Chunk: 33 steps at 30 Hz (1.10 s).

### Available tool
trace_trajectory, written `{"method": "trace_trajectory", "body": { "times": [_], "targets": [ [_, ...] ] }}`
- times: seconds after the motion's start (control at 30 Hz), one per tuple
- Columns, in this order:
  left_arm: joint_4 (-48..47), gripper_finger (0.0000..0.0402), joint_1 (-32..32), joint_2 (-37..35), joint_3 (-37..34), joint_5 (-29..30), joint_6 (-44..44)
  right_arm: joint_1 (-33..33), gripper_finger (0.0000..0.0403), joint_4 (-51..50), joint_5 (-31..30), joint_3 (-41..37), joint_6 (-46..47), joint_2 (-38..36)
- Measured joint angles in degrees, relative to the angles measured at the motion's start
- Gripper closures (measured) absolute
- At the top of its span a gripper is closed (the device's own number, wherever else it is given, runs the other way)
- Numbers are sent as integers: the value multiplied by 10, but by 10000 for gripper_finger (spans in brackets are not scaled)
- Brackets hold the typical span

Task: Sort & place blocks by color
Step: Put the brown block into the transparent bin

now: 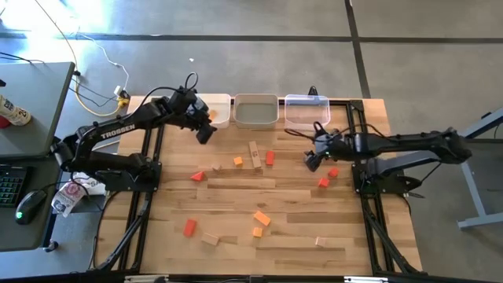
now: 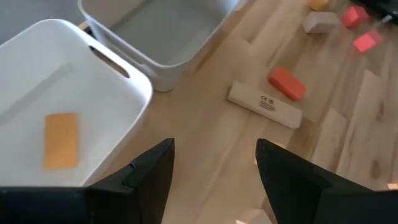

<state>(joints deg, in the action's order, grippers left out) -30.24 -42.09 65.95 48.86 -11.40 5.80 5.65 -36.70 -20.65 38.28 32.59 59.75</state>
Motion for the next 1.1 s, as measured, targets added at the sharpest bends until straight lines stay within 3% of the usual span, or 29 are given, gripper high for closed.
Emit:
{"method": "trace_trajectory", "body": {
  "times": [0.27, 0.9, 1.0, 1.1],
  "targets": [
    [0, 188, 26, 0, 0, 0, 0, 55, 135, -8, 72, 0, 32, 72],
    [0, 188, 40, 0, 0, 0, 2, 67, 135, -4, 90, 0, 34, 202],
    [0, 188, 40, 0, 0, 0, 1, 67, 151, -1, 103, 0, 35, 222],
    [0, 188, 40, 0, 0, 0, 2, 67, 197, 4, 113, -1, 35, 236]
  ]
}}
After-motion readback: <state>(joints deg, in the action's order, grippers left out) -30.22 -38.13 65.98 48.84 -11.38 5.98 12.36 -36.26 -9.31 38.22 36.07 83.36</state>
